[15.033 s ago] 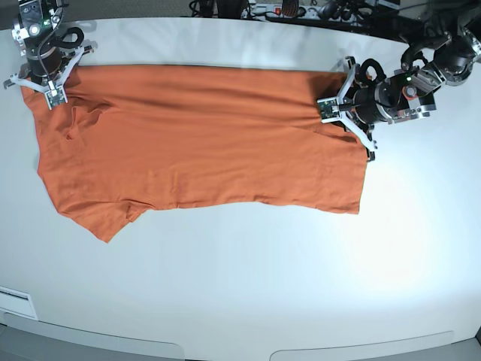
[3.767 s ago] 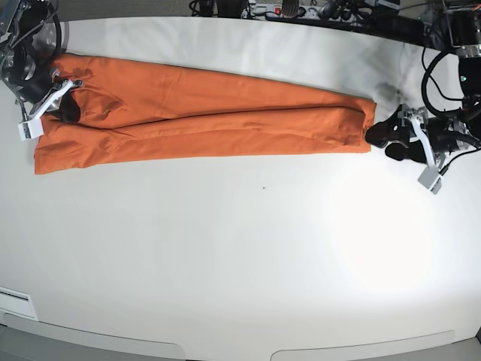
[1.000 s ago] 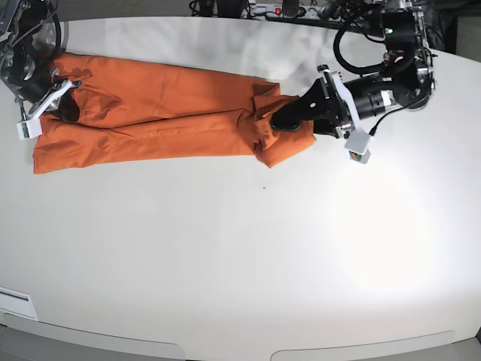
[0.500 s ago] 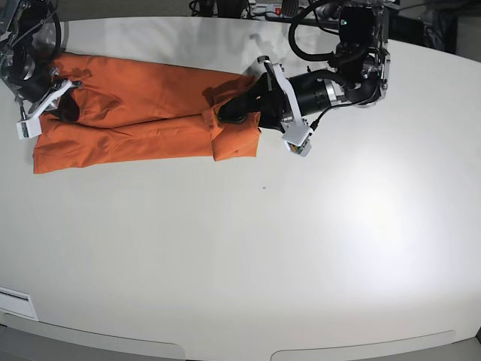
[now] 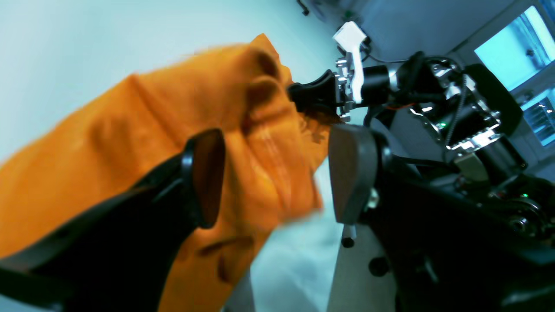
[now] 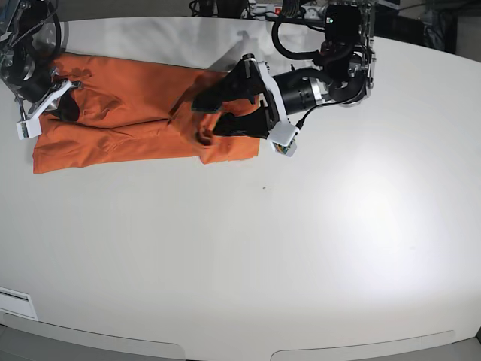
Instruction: Fold the T-shirt properly
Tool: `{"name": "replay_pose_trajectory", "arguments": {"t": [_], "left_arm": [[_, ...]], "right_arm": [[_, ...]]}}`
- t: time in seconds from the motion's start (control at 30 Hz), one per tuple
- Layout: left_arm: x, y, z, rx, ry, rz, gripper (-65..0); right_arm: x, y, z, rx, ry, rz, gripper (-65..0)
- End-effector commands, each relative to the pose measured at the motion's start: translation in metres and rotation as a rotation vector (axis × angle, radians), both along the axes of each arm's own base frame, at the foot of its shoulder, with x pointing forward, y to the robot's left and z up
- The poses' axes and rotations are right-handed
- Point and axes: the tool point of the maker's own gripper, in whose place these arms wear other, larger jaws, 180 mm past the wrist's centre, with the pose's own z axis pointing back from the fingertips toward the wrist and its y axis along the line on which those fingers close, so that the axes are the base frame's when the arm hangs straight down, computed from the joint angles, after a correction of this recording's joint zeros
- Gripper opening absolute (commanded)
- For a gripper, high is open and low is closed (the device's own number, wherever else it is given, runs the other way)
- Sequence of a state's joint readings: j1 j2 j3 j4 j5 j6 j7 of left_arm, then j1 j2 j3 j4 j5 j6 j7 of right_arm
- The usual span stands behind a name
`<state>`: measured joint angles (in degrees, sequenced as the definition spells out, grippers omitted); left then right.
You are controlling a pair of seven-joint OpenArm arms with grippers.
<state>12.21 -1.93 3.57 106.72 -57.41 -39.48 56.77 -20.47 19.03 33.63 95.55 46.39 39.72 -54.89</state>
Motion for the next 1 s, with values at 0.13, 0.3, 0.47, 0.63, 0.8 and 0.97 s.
{"name": "replay_pose_trajectory", "arguments": {"t": [0.13, 0.3, 0.47, 0.63, 0.8, 0.97], "left_arm": [[0.003, -0.001, 0.015, -0.052, -0.034, 0.007, -26.0], [0.006, -0.001, 0.019, -0.071, -0.042, 0.022, -37.8], [0.013, 0.002, 0.015, -0.037, -0.068, 0.06, -65.0], [0.031, 0.01, -0.01, 0.112, -0.043, 0.165, -65.0], [0.03, 0.0, -0.029, 0.231, -0.058, 0.167, -65.0], [0.024, -0.007, -0.069, 0.336, -0.012, 0.157, -65.0]], "right_arm": [[0.002, -0.005, 0.006, -0.022, -0.01, 0.011, -65.0], [0.002, -0.005, 0.006, -0.021, -0.011, 0.011, -65.0], [0.002, -0.005, 0.006, -0.021, -0.011, 0.011, -65.0], [0.002, -0.005, 0.007, -0.021, -0.012, 0.011, -65.0], [0.005, -0.001, 0.01, 0.01, -0.03, 0.01, -65.0], [0.005, -0.001, 0.011, 0.014, -0.029, 0.012, -65.0]]}}
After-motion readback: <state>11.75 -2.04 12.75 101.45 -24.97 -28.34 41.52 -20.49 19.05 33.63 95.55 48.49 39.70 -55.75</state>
